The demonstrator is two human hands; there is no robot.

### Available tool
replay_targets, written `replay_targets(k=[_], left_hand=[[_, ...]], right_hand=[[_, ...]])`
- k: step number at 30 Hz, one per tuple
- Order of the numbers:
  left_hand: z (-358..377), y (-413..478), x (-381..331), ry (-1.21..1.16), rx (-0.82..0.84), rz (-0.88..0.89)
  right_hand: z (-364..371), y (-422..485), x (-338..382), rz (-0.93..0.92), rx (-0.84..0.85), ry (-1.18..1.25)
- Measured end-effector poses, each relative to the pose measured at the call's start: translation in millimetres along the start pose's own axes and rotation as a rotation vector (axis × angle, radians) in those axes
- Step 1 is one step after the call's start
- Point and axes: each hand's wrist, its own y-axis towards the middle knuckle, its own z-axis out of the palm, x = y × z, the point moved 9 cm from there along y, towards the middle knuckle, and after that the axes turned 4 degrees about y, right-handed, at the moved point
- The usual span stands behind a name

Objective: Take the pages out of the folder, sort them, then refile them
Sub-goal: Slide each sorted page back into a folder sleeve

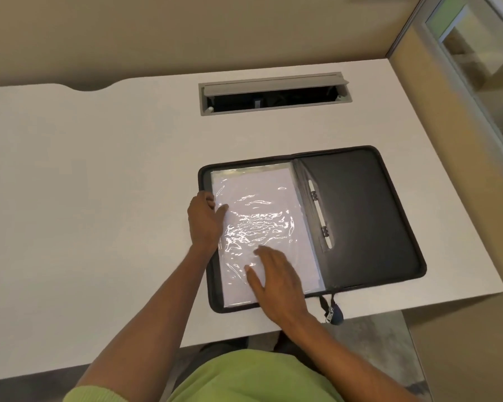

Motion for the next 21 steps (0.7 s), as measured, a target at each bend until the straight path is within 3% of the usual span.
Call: replay_targets(k=[5,10,14,17,21], left_hand=[[3,-21,-7,-0.021,-0.021,0.022],[8,-34,-9,-0.169,0.001,-0.145],[3,-25,-3,-0.277,-0.013,-0.318],[3,-9,6,-0.336,0.059,-0.413],[5,0,11,-0.235,0.199,-0.384]], right_hand=[[11,20,-31,0.019,0.022,-0.183],[37,21,-34,-0.004,0.126,-0.397],[42,22,-34,0.009,0.114,-0.468],[44,22,-34,0.019,0.125,-0.488],[43,23,-35,0.033,0.139,-0.489]])
